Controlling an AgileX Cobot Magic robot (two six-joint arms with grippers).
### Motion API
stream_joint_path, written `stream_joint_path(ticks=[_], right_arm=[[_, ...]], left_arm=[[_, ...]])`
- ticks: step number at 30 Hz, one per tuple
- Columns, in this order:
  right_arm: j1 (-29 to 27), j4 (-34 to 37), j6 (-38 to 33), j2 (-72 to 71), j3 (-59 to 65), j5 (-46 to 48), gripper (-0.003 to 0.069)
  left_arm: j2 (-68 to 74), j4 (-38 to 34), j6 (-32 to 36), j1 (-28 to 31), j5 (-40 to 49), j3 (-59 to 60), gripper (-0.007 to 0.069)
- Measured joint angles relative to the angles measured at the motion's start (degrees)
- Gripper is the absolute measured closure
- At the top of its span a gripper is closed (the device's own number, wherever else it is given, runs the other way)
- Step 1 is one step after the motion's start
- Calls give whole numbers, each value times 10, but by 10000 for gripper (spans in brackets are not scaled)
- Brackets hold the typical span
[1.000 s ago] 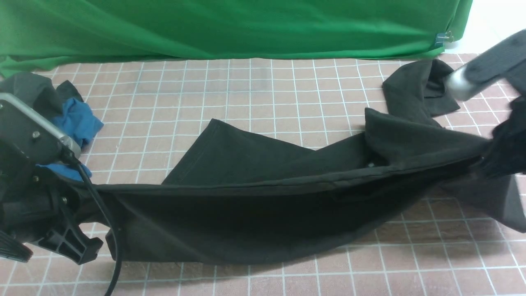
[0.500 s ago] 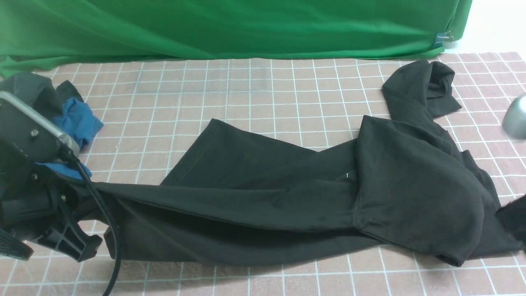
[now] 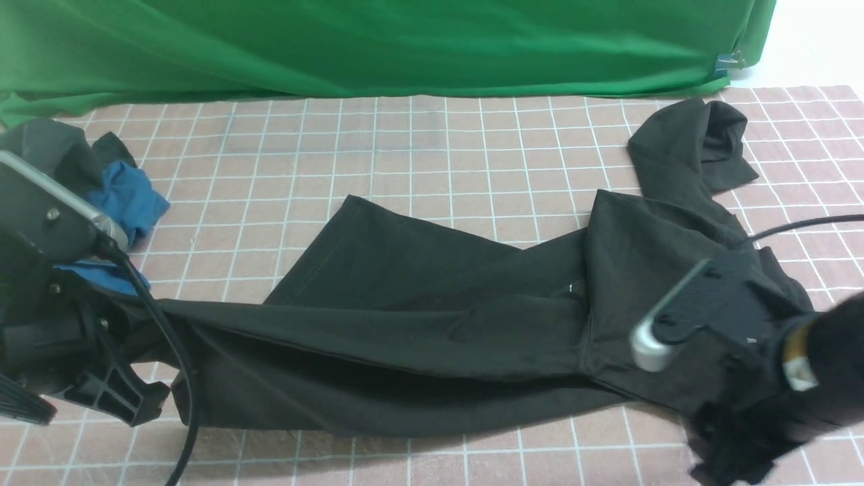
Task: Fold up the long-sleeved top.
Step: Spread the long sleeves with your arms and place them on the tabletop
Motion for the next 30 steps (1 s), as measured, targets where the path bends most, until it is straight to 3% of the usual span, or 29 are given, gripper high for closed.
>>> stream_joint_path(ticks=[4,7,10,17,26,30], right_arm=[[0,-6,4,68,0,-41,116],[0,-18,4,111,0,-48,127],[0,-45,6,159,0,-52,183],[1,-62,22,156,-24,-10,249],[1,-86,37,116,-32,43,250],[1,-105,61,104,-32,65,214]], left_arm=[[0,0,-2,0,0,0,603],[0,0,-2,0,0,0,603],[0,0,-2,0,0,0,603],[0,0,-2,0,0,0,603],[0,0,-2,0,0,0,603],[0,0,-2,0,-2,0,603]])
